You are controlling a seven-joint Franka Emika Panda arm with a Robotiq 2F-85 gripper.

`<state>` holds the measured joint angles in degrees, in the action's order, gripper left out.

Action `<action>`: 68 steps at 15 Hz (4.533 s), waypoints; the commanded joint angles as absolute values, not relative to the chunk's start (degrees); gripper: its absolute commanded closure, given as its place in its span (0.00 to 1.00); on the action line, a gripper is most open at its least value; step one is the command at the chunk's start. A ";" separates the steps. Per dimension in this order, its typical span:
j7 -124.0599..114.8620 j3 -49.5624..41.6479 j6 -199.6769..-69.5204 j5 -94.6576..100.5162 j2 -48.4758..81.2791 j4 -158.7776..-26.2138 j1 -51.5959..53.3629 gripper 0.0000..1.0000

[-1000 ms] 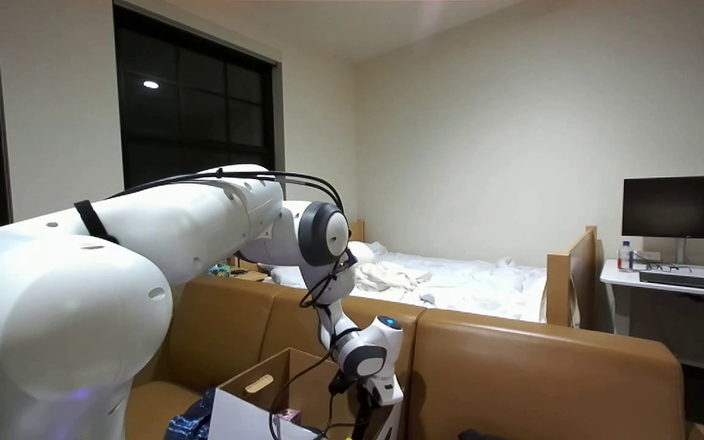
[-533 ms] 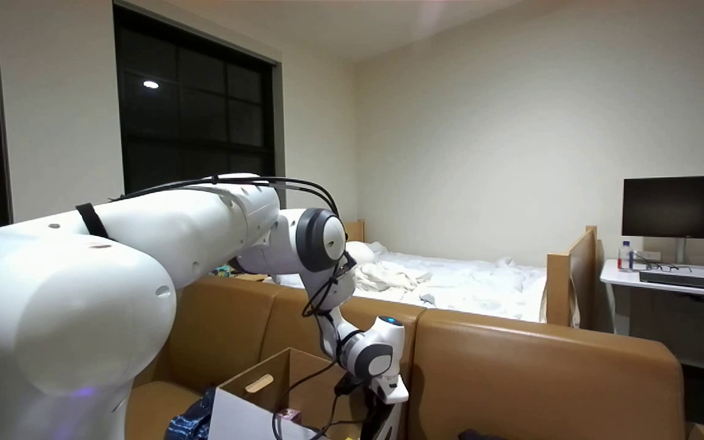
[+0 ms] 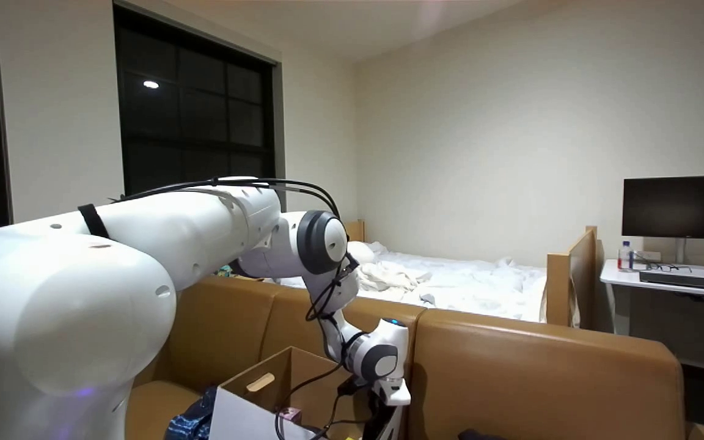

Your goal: Take the umbrella and the jacket out of the box

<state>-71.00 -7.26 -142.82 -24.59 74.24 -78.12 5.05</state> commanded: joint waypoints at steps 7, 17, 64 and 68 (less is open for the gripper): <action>-69.94 -6.61 -131.88 -18.51 70.39 -79.59 2.12 0.00; -57.24 -0.51 -122.27 -21.25 70.48 -77.21 -4.21 0.00; -112.37 -17.67 -134.29 -8.07 67.70 -92.44 16.67 0.00; -107.56 -14.13 -128.14 -5.78 70.61 -87.06 12.79 0.00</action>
<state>-109.69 -17.36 -133.11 -8.77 69.54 -89.99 17.03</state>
